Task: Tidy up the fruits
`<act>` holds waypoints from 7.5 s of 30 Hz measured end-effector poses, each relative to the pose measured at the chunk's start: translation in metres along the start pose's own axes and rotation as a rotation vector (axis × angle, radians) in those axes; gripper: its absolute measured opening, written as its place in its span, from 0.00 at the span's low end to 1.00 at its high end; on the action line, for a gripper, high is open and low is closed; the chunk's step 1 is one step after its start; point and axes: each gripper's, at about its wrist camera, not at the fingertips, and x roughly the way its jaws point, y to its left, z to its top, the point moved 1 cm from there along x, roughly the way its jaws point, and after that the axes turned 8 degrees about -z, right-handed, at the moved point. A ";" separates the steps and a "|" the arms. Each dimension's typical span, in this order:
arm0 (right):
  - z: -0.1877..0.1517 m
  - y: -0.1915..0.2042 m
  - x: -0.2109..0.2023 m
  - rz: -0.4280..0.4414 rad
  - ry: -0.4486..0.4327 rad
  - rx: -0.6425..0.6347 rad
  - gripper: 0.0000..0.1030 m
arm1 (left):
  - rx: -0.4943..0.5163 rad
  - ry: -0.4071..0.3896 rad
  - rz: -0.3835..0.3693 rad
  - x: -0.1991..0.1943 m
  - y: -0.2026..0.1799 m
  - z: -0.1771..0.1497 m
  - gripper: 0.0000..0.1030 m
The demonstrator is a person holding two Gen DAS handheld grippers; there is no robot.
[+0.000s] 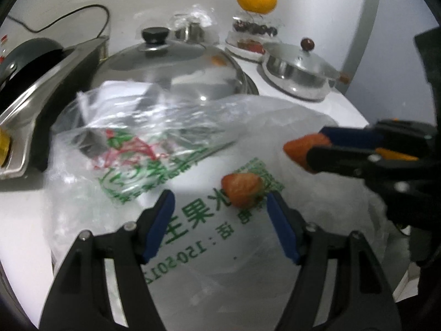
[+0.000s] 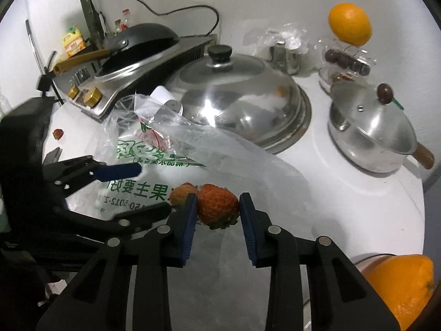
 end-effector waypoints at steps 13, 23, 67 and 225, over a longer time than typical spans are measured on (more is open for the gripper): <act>-0.007 -0.010 -0.021 0.005 -0.052 0.013 0.32 | 0.039 0.043 0.041 0.030 -0.018 0.013 0.68; -0.014 -0.009 -0.035 -0.008 -0.080 0.007 0.32 | 0.026 0.039 0.013 0.029 -0.017 0.009 0.36; -0.053 -0.015 -0.091 -0.101 -0.125 0.048 0.32 | 0.082 0.030 -0.056 0.010 -0.050 -0.008 0.48; -0.146 -0.026 -0.175 -0.341 -0.196 0.200 0.65 | 0.169 -0.186 -0.101 -0.123 -0.149 -0.066 0.91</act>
